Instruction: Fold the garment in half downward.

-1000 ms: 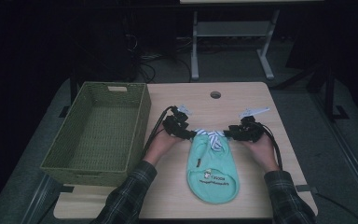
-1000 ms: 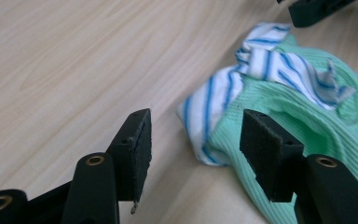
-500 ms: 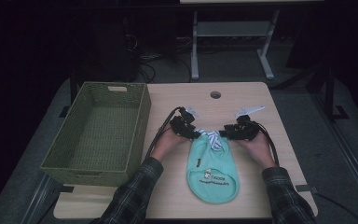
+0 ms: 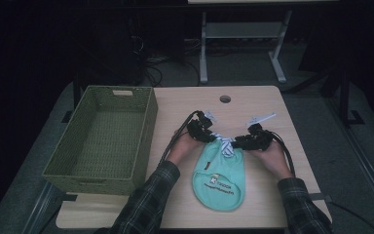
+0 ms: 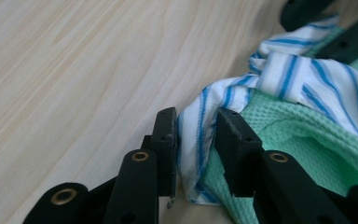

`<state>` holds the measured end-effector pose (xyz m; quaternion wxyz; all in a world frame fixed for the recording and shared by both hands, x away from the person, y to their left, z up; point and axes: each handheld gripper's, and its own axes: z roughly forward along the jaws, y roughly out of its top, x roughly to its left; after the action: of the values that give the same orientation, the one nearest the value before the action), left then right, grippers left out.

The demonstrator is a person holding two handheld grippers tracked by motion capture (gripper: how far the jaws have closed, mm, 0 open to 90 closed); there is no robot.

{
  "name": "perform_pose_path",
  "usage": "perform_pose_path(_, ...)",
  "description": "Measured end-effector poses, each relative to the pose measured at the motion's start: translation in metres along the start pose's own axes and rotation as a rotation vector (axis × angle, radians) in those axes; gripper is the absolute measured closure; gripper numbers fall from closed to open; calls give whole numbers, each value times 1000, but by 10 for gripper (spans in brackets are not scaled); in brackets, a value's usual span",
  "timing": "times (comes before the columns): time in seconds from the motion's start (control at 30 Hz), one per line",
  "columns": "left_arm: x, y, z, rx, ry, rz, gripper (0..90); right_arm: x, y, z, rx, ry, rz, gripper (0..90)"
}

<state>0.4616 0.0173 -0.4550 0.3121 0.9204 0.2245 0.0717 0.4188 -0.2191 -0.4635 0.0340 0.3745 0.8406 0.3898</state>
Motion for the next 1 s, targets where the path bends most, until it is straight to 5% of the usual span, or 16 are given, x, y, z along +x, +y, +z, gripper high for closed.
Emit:
perform_pose_path(0.17,-2,4,2,-4,-6,10,652,5,-6,-8,-2,4,-18,614)
perform_pose_path(0.37,-8,4,-18,-29,-34,-8,587,6,9,-22,-77,2,-23,572)
perform_pose_path(0.63,-26,-5,-41,-88,-71,-34,545,4,21,1,-54,14,-28,543)
perform_pose_path(0.83,-50,-8,-29,-59,-93,11,537,4,19,15,-22,22,-41,518)
perform_pose_path(1.0,-55,-13,-17,-25,-73,19,537,4,15,19,14,30,-70,511)
